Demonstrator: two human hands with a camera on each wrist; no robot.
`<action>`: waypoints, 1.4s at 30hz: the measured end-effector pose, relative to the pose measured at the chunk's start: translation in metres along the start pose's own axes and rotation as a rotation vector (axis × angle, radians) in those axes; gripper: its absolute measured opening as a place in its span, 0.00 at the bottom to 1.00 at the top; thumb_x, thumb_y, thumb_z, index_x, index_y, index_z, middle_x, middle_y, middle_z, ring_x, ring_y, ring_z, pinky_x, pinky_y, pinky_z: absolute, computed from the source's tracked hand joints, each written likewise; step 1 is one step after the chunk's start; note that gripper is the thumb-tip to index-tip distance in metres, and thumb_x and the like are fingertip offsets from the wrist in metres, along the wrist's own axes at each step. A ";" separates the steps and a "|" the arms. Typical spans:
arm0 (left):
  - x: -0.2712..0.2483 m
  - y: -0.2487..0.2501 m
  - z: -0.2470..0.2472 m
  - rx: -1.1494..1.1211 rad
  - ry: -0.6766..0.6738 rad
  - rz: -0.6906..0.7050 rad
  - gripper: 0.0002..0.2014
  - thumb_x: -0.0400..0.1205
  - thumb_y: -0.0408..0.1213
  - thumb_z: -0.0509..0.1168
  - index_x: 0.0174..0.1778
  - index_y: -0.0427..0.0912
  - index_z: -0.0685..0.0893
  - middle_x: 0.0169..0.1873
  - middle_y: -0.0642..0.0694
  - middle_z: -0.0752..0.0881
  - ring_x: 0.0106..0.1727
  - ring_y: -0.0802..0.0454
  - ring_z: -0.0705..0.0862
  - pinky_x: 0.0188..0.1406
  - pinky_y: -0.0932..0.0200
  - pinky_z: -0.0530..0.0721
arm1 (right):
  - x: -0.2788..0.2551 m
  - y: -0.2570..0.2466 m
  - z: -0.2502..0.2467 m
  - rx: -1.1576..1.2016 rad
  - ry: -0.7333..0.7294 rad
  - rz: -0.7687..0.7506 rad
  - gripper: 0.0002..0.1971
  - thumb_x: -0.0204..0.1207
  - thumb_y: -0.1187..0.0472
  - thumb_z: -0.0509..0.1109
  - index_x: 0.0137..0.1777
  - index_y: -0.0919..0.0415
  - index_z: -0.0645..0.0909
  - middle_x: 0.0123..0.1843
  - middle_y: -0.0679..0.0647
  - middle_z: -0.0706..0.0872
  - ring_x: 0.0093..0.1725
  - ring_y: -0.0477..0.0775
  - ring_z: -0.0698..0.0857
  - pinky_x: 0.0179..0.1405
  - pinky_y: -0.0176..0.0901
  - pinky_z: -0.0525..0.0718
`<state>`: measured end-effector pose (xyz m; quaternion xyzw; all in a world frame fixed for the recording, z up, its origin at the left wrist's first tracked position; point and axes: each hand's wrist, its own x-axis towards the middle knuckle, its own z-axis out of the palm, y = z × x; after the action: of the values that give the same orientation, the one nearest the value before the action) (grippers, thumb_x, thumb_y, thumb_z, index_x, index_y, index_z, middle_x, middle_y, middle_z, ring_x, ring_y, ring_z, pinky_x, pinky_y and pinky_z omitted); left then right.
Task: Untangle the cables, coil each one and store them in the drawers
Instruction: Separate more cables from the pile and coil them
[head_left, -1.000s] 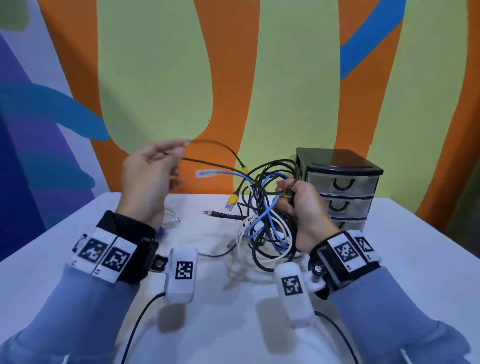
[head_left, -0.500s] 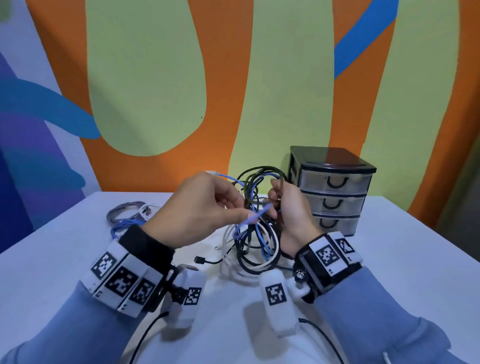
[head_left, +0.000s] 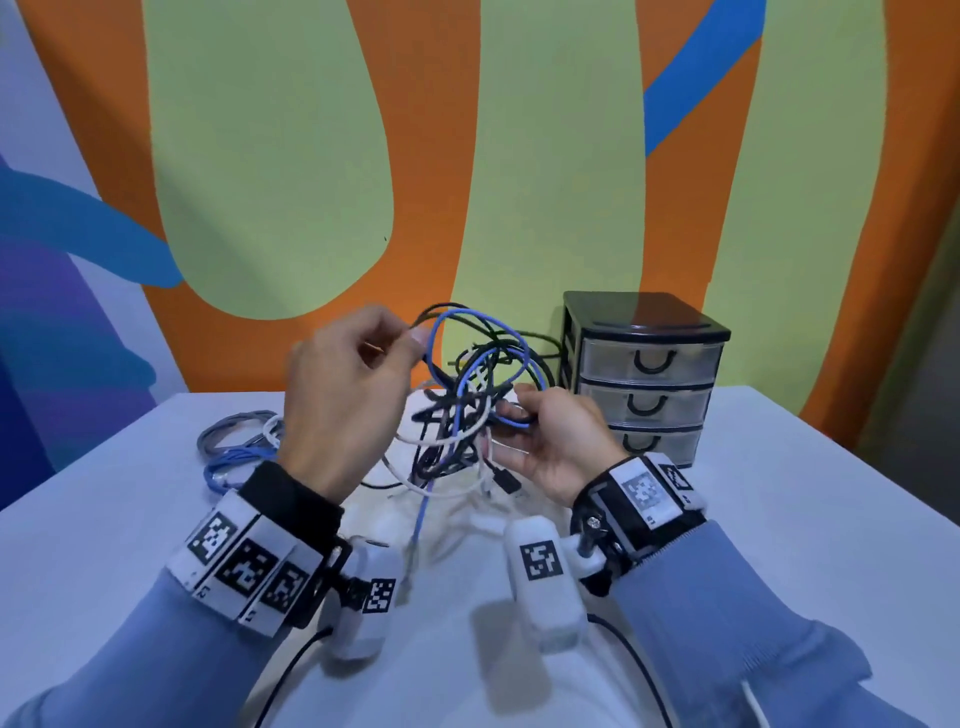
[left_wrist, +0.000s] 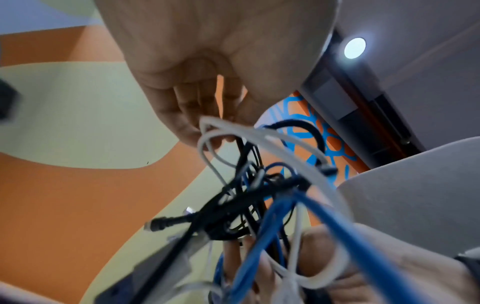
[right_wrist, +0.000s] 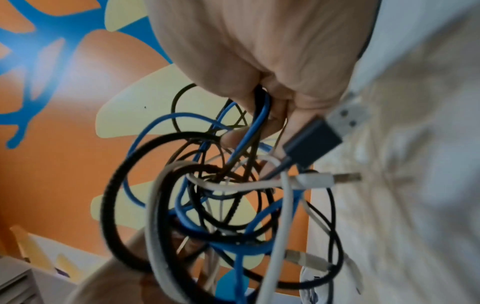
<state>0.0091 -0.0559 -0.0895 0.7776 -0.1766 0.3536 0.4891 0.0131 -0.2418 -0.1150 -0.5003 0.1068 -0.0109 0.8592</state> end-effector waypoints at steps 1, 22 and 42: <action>0.003 -0.001 -0.002 -0.068 0.058 -0.008 0.13 0.87 0.45 0.73 0.40 0.43 0.86 0.30 0.45 0.87 0.33 0.42 0.88 0.40 0.43 0.92 | -0.001 -0.001 -0.001 -0.012 0.007 -0.001 0.08 0.90 0.72 0.56 0.61 0.64 0.74 0.26 0.57 0.78 0.24 0.58 0.87 0.26 0.55 0.91; 0.039 -0.024 -0.055 -0.415 0.254 -0.083 0.09 0.88 0.51 0.71 0.45 0.54 0.85 0.25 0.50 0.67 0.26 0.48 0.58 0.25 0.57 0.56 | 0.000 -0.010 -0.009 -0.881 0.074 -0.660 0.25 0.75 0.73 0.72 0.66 0.49 0.73 0.66 0.48 0.81 0.66 0.49 0.82 0.63 0.44 0.79; 0.054 -0.047 -0.105 -0.048 0.657 -0.172 0.10 0.84 0.55 0.69 0.43 0.55 0.85 0.35 0.54 0.82 0.37 0.52 0.78 0.40 0.52 0.79 | -0.003 -0.008 -0.005 -1.468 -0.100 -0.805 0.10 0.80 0.38 0.76 0.50 0.38 0.95 0.74 0.43 0.78 0.77 0.47 0.71 0.72 0.63 0.76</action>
<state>0.0361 0.0629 -0.0518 0.6226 0.0483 0.5382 0.5660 0.0099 -0.2502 -0.1099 -0.9323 -0.1382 -0.2222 0.2497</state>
